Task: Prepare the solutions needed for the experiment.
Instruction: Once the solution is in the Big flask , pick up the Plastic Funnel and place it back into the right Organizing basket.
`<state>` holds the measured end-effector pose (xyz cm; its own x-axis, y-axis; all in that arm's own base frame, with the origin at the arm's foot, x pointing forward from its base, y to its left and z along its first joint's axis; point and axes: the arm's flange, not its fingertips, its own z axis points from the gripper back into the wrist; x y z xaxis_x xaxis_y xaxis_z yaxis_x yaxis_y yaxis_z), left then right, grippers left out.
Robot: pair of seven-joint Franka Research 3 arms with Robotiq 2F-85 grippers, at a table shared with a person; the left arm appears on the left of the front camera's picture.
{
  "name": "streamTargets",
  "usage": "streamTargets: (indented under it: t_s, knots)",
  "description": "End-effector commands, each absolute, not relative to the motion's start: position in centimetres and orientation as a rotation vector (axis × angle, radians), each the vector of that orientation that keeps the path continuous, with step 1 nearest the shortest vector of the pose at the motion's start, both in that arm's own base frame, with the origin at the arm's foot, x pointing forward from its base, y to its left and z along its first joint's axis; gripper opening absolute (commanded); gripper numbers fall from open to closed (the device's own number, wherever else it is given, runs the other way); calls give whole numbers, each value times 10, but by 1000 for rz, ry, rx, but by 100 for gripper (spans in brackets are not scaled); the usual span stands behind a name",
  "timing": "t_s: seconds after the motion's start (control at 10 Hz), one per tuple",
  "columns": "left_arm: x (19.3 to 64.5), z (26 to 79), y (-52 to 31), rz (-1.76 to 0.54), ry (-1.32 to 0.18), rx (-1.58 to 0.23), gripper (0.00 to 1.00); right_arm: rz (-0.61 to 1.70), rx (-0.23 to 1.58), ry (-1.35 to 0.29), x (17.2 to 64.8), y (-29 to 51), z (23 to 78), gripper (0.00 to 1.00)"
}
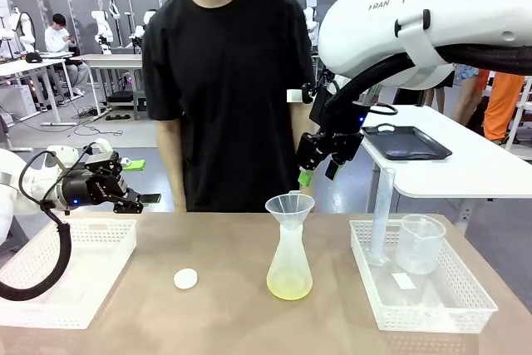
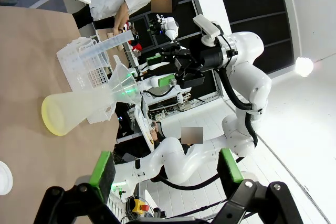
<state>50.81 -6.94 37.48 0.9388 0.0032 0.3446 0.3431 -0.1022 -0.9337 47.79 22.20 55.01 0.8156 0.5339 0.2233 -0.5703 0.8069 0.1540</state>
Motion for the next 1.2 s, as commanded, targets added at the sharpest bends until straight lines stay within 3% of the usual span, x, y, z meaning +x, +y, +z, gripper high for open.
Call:
streamTargets:
  t_s: [0.0,1.1]
  knots:
    - [509,375,-69,-312,-276,-1669,100,474,156,-192,486,222,539,77]
    - [509,375,-69,-312,-276,-1669,100,353,255,-80,514,217,517,77]
